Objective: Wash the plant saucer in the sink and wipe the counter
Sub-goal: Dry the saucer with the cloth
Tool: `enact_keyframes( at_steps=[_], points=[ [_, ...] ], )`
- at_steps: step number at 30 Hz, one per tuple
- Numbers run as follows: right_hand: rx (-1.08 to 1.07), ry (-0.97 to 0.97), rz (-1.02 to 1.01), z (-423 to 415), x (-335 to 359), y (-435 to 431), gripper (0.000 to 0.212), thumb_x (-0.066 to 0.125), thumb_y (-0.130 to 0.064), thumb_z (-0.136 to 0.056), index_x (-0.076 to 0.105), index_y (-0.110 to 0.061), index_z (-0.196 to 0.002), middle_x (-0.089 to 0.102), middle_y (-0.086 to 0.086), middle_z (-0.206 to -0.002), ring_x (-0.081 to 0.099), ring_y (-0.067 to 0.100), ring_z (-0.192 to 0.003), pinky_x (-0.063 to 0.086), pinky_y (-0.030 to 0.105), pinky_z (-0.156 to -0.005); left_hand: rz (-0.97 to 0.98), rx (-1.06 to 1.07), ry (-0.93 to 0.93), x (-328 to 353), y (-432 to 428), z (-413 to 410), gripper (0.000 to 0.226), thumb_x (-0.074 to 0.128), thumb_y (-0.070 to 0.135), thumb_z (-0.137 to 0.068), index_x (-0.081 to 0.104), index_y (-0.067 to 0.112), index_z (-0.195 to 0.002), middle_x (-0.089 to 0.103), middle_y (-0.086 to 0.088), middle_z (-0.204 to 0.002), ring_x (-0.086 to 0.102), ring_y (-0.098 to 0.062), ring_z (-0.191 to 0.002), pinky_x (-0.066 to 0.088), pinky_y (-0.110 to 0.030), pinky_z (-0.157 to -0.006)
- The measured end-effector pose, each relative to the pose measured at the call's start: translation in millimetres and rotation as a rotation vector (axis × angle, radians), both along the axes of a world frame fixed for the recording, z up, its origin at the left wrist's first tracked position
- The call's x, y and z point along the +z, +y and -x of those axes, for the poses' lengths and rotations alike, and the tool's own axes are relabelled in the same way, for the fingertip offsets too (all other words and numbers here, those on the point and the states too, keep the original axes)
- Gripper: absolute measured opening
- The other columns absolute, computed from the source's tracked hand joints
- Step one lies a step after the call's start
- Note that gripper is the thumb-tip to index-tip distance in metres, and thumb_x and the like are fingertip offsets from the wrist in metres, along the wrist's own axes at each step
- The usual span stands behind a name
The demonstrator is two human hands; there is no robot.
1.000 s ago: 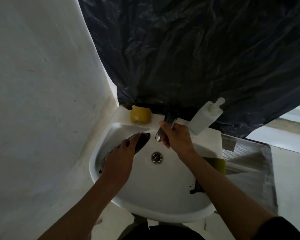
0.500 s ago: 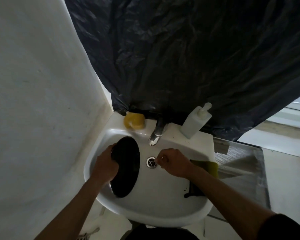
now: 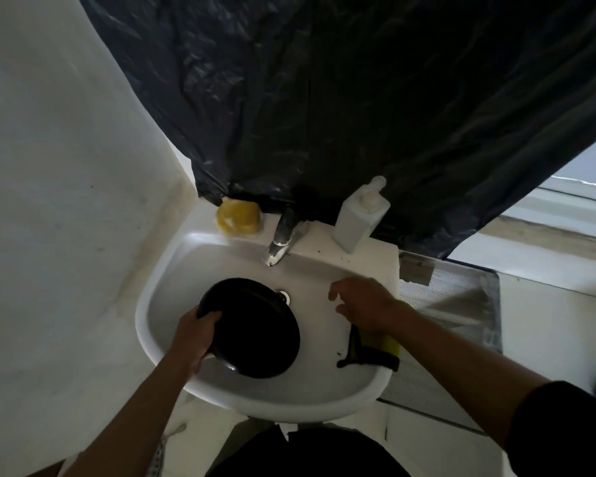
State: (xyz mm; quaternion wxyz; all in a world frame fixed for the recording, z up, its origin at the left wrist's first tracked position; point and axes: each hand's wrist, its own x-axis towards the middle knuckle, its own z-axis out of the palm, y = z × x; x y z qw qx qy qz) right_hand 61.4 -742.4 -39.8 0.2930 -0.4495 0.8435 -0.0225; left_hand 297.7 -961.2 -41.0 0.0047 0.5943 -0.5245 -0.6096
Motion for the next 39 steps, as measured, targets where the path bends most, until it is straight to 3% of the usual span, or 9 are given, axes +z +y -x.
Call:
enact_keyframes(
  at_steps=[3, 7, 12, 19, 21, 24, 27, 31, 39],
  points=[
    [0.020, 0.019, 0.000, 7.5, -0.1, 9.9, 0.029, 0.061, -0.026, -0.097, 0.060, -0.023, -0.125, 0.061, 0.000, -0.131, 0.055, 0.021, -0.122, 0.038, 0.036, -0.104, 0.105, -0.035, -0.041, -9.9, 9.2, 1.2, 0.031, 0.057, 0.011, -0.098, 0.066, 0.015, -0.128, 0.072, -0.015, -0.110, 0.068, -0.033, -0.097, 0.056, -0.041, -0.078],
    [-0.023, 0.038, 0.091, 9.0, 2.7, 24.1, 0.025, 0.059, -0.018, -0.096, 0.065, -0.021, -0.120, 0.066, 0.003, -0.124, 0.059, 0.023, -0.114, 0.043, 0.036, -0.099, 0.213, -0.091, -0.093, -22.1, 12.8, -0.1, 0.028, 0.061, 0.024, -0.091, 0.069, 0.021, -0.118, 0.072, -0.010, -0.109, 0.067, -0.035, -0.104, 0.054, -0.053, -0.098],
    [-0.104, 0.055, 0.206, 1.5, 12.2, 41.5, 0.024, 0.053, -0.011, -0.097, 0.069, -0.019, -0.113, 0.069, 0.003, -0.111, 0.062, 0.023, -0.100, 0.050, 0.038, -0.089, 0.224, -0.142, -0.072, -36.3, 5.2, 0.9, 0.032, 0.059, 0.014, -0.100, 0.067, 0.008, -0.131, 0.068, -0.011, -0.112, 0.063, -0.030, -0.105, 0.049, -0.043, -0.093],
    [-0.472, 0.156, 0.247, -14.7, 20.0, 50.0, 0.022, 0.063, -0.022, -0.090, 0.067, -0.014, -0.110, 0.066, 0.008, -0.103, 0.061, 0.027, -0.095, 0.049, 0.037, -0.081, 0.170, -0.197, -0.020, -53.9, -4.2, 7.3, 0.025, 0.061, 0.013, -0.098, 0.071, 0.012, -0.121, 0.071, -0.014, -0.108, 0.067, -0.033, -0.104, 0.054, -0.046, -0.094],
    [-0.558, 0.188, 0.150, -21.4, 18.8, 51.7, 0.034, 0.068, -0.033, -0.087, 0.058, -0.013, -0.112, 0.060, 0.009, -0.108, 0.057, 0.029, -0.099, 0.051, 0.040, -0.082, 0.141, -0.169, 0.027, -59.1, -4.9, 10.6, 0.024, 0.062, 0.013, -0.096, 0.071, 0.021, -0.116, 0.072, -0.013, -0.109, 0.068, -0.033, -0.106, 0.055, -0.050, -0.099],
    [-0.645, 0.194, -0.028, -36.2, 13.0, 53.8, 0.077, 0.081, -0.056, -0.070, 0.040, -0.014, -0.121, 0.046, 0.011, -0.117, 0.049, 0.030, -0.106, 0.054, 0.047, -0.081, 0.069, -0.140, 0.086, -67.9, -7.1, 15.0, 0.026, 0.061, 0.010, -0.096, 0.070, 0.024, -0.117, 0.072, -0.015, -0.113, 0.068, -0.033, -0.109, 0.053, -0.053, -0.102],
    [-0.709, 0.187, -0.062, -49.2, 4.4, 52.6, 0.097, 0.090, -0.052, -0.060, 0.033, -0.013, -0.129, 0.040, 0.015, -0.125, 0.046, 0.036, -0.111, 0.053, 0.048, -0.080, -0.005, -0.131, 0.136, -73.5, -8.9, 16.5, 0.032, 0.061, 0.013, -0.097, 0.067, 0.019, -0.129, 0.071, -0.015, -0.120, 0.067, -0.034, -0.112, 0.053, -0.055, -0.103],
    [-0.754, 0.243, -0.018, -56.0, -2.0, 49.3, 0.075, 0.081, -0.015, -0.075, 0.032, -0.013, -0.131, 0.037, 0.018, -0.126, 0.047, 0.039, -0.110, 0.052, 0.047, -0.071, -0.093, -0.145, 0.165, -77.6, -10.4, 15.0, 0.036, 0.059, 0.014, -0.099, 0.062, 0.020, -0.134, 0.069, -0.015, -0.123, 0.067, -0.036, -0.111, 0.055, -0.053, -0.098],
    [-0.696, 0.264, -0.063, -58.6, 3.3, 40.1, 0.053, 0.070, -0.003, -0.084, 0.040, -0.012, -0.126, 0.038, 0.016, -0.123, 0.049, 0.038, -0.107, 0.045, 0.040, -0.066, -0.156, -0.111, 0.174, -83.0, -14.6, -0.1, 0.039, 0.060, 0.014, -0.097, 0.058, 0.032, -0.132, 0.064, -0.014, -0.132, 0.062, -0.038, -0.117, 0.051, -0.059, -0.102]
  ],
)
